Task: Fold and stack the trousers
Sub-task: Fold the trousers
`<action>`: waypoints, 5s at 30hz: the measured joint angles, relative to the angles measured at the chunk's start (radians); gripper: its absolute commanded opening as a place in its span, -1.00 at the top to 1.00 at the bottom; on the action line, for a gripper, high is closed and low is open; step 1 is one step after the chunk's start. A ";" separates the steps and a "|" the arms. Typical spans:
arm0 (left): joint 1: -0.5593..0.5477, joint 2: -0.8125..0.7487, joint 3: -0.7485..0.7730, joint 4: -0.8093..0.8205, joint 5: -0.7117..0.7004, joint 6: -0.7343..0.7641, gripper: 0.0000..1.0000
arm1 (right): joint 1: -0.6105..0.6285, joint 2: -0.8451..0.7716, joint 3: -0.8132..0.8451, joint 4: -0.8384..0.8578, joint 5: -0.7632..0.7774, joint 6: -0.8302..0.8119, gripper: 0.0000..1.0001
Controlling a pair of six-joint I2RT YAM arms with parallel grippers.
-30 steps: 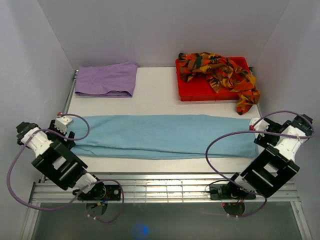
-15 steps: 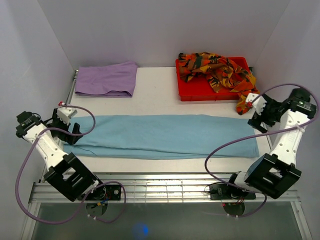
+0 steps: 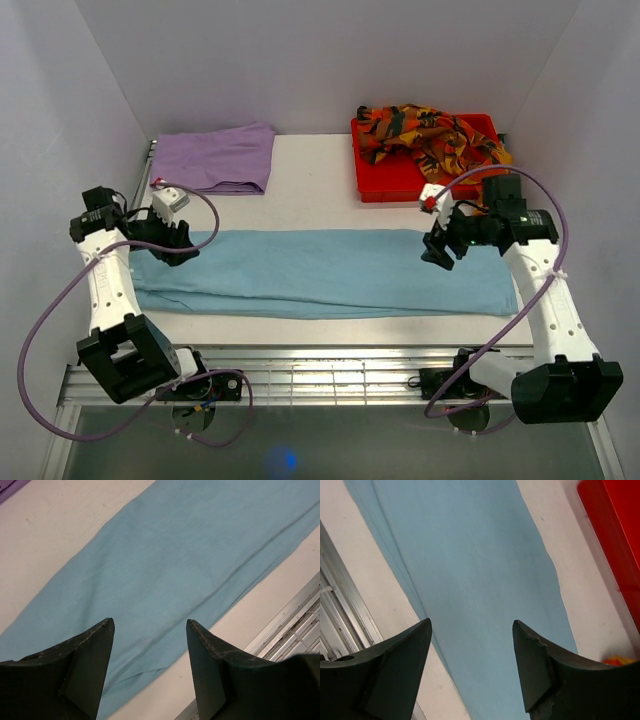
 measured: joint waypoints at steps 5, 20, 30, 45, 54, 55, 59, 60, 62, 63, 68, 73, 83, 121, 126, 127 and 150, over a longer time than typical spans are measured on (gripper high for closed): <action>-0.116 0.028 0.005 0.048 -0.021 -0.013 -0.32 | 0.223 0.105 0.002 0.154 0.000 0.192 -0.25; -0.206 0.093 -0.169 0.142 -0.047 0.026 -0.18 | 0.700 0.585 0.233 0.451 0.084 0.456 0.01; -0.093 0.011 -0.240 0.136 -0.068 0.006 -0.37 | 0.852 0.771 0.463 0.498 0.110 0.500 0.21; 0.587 0.256 -0.136 -0.044 0.086 -0.215 -0.96 | 1.009 1.067 0.739 0.582 0.187 0.548 -0.08; 0.668 0.333 -0.185 0.079 0.018 -0.359 -0.96 | 1.079 1.175 0.802 0.819 0.259 0.700 -0.08; 0.668 0.334 -0.194 0.101 0.012 -0.381 -0.96 | 1.081 1.186 0.802 0.860 0.269 0.719 -0.04; 0.668 0.335 -0.225 0.187 -0.007 -0.470 -0.96 | 1.081 1.220 0.805 1.014 0.290 0.782 -0.01; 0.668 0.337 -0.230 0.206 -0.011 -0.489 -0.96 | 1.081 1.235 0.819 1.036 0.289 0.794 0.01; 0.668 0.346 -0.238 0.235 -0.018 -0.521 -0.96 | 1.080 1.270 0.855 1.074 0.290 0.809 0.00; 0.668 0.354 -0.240 0.247 -0.018 -0.534 -0.96 | 1.080 1.285 0.865 1.089 0.288 0.814 0.00; 0.668 0.375 -0.256 0.285 -0.018 -0.579 -0.96 | 1.095 1.323 0.866 1.100 0.269 0.789 0.06; 0.668 0.357 -0.260 0.286 0.007 -0.580 -0.96 | 1.127 1.325 0.815 1.098 0.294 0.709 0.22; 0.663 0.196 -0.260 0.298 0.032 -0.603 -0.45 | 1.204 1.186 0.501 1.198 0.374 0.553 0.56; 0.510 0.340 -0.333 0.624 -0.184 -0.999 -0.08 | 1.147 1.011 0.210 1.232 0.628 0.420 -0.02; 0.510 0.365 -0.327 0.639 -0.200 -1.020 0.01 | 1.138 1.000 0.190 1.225 0.581 0.410 -0.03; 0.510 0.367 -0.325 0.639 -0.202 -1.023 0.05 | 1.136 0.991 0.179 1.223 0.572 0.410 -0.04; 0.504 0.389 -0.308 0.653 -0.228 -1.064 0.52 | 1.079 0.872 0.039 1.157 0.491 0.356 -0.02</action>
